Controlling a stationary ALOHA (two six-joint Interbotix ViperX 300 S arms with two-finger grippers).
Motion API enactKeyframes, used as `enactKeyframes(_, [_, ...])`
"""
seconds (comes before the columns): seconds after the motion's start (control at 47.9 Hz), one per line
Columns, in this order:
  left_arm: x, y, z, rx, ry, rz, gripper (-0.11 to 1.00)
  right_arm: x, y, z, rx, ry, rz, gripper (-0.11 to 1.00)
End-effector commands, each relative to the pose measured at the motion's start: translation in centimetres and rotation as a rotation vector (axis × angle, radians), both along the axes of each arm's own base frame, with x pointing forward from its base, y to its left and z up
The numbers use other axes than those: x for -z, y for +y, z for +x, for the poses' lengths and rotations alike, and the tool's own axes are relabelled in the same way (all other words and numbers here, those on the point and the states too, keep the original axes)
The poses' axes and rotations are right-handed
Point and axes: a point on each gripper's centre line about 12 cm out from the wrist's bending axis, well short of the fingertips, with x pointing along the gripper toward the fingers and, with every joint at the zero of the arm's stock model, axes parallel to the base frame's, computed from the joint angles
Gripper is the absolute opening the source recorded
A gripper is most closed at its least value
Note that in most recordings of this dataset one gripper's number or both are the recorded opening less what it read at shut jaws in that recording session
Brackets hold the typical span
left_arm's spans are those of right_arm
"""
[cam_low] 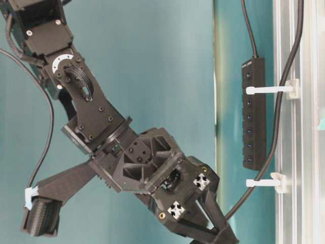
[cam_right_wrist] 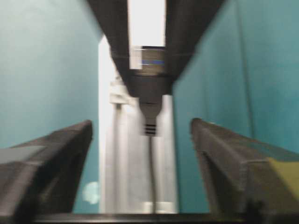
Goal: Pass the USB cable through three rings with both arms.
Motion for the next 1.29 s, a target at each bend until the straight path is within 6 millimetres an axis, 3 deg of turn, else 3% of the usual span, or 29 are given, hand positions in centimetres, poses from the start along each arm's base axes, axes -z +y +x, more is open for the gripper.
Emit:
enactKeyframes(0.0, [-1.1, -0.1, 0.5, 0.004, -0.035, 0.003, 0.20, -0.9, 0.6, 0.2, -0.017, -0.027, -0.005, 0.35])
enactKeyframes(0.167, [-1.0, -0.1, 0.5, 0.004, -0.034, 0.001, 0.20, -1.1, 0.3, 0.4, -0.013, -0.037, -0.004, 0.03])
enactKeyframes(0.271, [-1.0, -0.1, 0.5, 0.004, -0.034, 0.003, 0.20, -1.3, -0.1, 0.5, -0.006, -0.049, -0.001, -0.06])
enactKeyframes(0.835, [-0.7, 0.0, -0.2, -0.034, -0.032, -0.039, 0.20, -0.9, -0.2, 0.3, 0.006, 0.004, -0.012, -0.08])
enactKeyframes(0.897, [-0.9, -0.1, -0.6, -0.038, -0.042, -0.046, 0.32, -0.7, -0.3, 0.3, 0.010, 0.018, -0.014, -0.08])
enactKeyframes(1.043, [-1.9, -0.1, -1.9, -0.043, -0.087, -0.049, 0.76, -0.4, -0.3, 0.6, 0.023, 0.069, -0.024, -0.08])
enactKeyframes(1.106, [-2.4, -0.2, -2.6, -0.044, -0.096, -0.048, 0.90, -0.2, -0.2, 0.8, 0.031, 0.096, -0.029, -0.08])
enactKeyframes(1.273, [-2.9, -0.4, -5.5, -0.046, -0.078, -0.049, 0.81, 0.7, 0.3, 1.7, 0.041, 0.162, -0.038, -0.08])
